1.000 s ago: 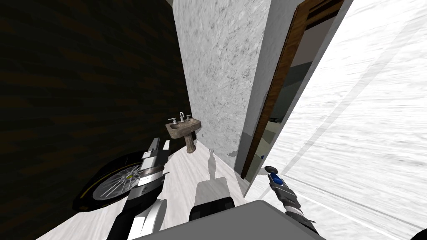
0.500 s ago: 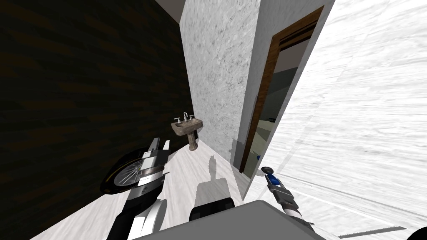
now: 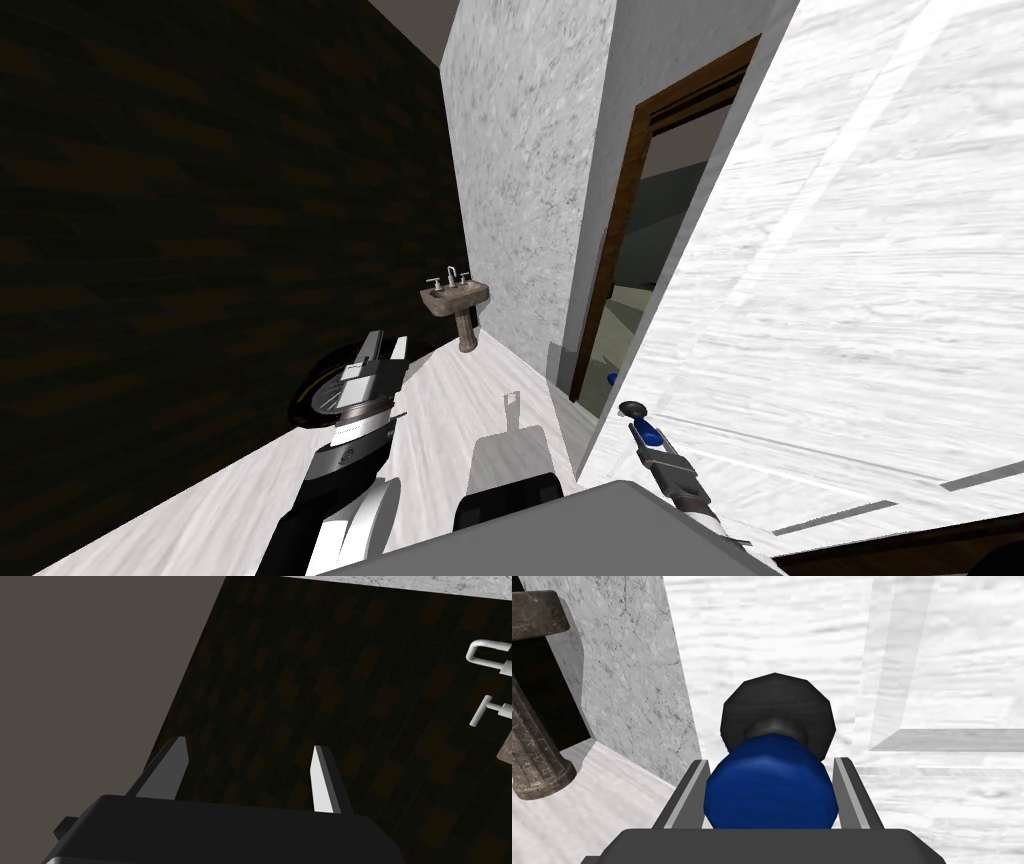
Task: Pull the door open
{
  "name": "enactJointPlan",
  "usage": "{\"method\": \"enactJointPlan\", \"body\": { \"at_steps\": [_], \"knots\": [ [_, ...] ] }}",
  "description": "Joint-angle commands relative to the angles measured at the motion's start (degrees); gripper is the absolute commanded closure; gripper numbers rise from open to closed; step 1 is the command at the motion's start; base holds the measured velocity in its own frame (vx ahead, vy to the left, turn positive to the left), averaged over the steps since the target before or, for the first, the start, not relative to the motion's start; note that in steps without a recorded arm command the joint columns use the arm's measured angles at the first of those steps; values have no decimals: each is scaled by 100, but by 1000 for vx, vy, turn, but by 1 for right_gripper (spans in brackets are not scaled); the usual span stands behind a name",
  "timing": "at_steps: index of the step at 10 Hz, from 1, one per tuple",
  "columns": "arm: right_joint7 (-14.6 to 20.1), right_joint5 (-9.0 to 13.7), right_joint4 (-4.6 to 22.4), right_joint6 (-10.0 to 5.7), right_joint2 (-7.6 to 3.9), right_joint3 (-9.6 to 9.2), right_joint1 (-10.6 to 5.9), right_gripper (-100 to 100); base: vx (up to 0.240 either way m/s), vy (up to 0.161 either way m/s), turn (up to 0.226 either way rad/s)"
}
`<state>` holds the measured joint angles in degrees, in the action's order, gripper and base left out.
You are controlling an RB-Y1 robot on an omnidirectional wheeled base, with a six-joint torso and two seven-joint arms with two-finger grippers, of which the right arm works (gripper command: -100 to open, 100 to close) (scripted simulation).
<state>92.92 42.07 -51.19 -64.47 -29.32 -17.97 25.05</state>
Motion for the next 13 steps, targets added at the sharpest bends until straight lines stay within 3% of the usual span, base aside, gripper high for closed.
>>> {"method": "enactJointPlan", "body": {
  "at_steps": [1, 2, 3, 11, 13],
  "knots": [
    [50, -75, -31, -82, -38, -104, 53, 100, -200, -15, 28],
    [76, -124, -50, -129, -61, -171, 77, 100, -195, -13, 40],
    [26, -91, -96, -55, -51, -127, 84, 100, -86, 3, 12],
    [149, -548, -181, -424, -197, -646, 200, 100, -186, -35, 40],
    [144, -563, -176, -416, -195, -663, 188, 100, -135, -45, 20]
  ]
}}
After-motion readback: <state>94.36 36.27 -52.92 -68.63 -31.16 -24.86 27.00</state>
